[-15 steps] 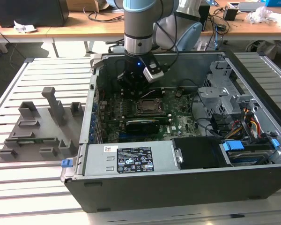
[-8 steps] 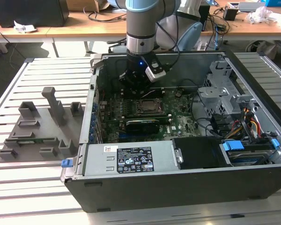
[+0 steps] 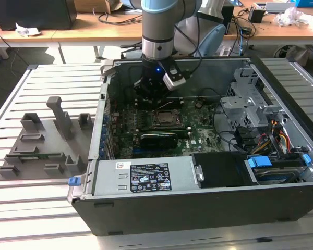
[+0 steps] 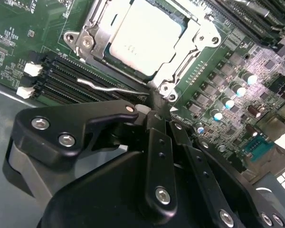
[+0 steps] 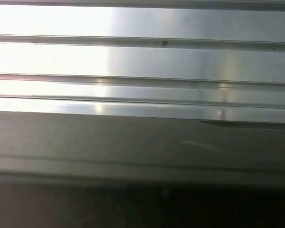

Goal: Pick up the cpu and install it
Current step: 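Install the first cpu locking lever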

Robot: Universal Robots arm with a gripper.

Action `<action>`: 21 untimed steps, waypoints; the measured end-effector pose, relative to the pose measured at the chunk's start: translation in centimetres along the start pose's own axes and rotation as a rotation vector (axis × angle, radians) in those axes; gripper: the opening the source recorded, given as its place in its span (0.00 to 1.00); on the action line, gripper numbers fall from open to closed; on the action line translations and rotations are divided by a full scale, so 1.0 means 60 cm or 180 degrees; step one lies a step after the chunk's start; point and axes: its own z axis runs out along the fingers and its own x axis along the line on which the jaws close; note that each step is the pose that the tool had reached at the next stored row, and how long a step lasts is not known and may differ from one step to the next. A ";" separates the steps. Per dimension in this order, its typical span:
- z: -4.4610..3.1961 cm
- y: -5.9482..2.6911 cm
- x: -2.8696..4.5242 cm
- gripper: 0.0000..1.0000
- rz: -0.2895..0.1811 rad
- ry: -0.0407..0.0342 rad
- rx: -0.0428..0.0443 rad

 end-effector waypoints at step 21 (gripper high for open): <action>-0.003 0.001 -0.074 0.11 0.0000 0.0008 -0.0004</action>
